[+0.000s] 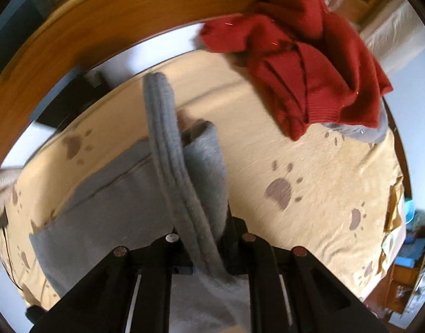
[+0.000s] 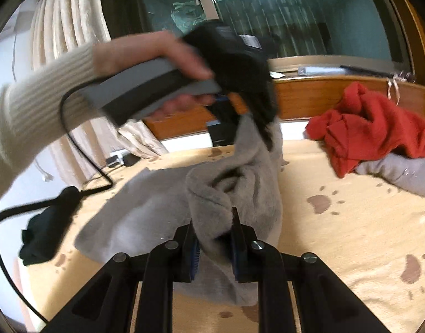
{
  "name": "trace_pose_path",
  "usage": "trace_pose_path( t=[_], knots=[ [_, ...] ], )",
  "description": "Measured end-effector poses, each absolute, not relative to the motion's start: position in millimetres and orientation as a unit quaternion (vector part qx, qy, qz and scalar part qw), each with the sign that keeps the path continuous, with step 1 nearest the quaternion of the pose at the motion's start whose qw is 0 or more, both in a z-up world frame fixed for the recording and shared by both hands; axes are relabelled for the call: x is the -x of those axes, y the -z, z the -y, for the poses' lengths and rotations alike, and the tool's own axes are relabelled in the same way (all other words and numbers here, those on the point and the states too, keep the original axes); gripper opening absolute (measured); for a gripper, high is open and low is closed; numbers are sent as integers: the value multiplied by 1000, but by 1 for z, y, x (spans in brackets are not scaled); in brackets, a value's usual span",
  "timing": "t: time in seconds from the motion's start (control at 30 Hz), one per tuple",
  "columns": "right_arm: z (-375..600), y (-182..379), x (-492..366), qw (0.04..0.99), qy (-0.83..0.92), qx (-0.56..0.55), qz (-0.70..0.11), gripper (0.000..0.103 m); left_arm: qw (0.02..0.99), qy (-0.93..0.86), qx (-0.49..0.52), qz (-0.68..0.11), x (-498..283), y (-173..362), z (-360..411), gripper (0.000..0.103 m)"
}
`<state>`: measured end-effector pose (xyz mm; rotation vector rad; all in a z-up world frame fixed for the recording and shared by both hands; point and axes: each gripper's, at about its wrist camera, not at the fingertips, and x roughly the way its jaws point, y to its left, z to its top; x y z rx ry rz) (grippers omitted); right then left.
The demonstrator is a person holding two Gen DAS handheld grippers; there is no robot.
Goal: Fold clothes
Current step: 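Hold the fleece with both grippers and fold it over onto itself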
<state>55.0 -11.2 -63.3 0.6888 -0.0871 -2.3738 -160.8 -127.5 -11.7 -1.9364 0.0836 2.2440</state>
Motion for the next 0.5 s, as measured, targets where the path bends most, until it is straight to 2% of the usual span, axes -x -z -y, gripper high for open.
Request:
trace_pose_path(
  t=[0.13, 0.5],
  knots=[
    [45, 58, -69, 343, 903, -259, 7, 19, 84, -763, 641, 15, 162, 4, 153, 14],
    [140, 44, -106, 381, 888, -247, -64, 19, 90, -784, 603, 115, 112, 5, 291, 14]
  ],
)
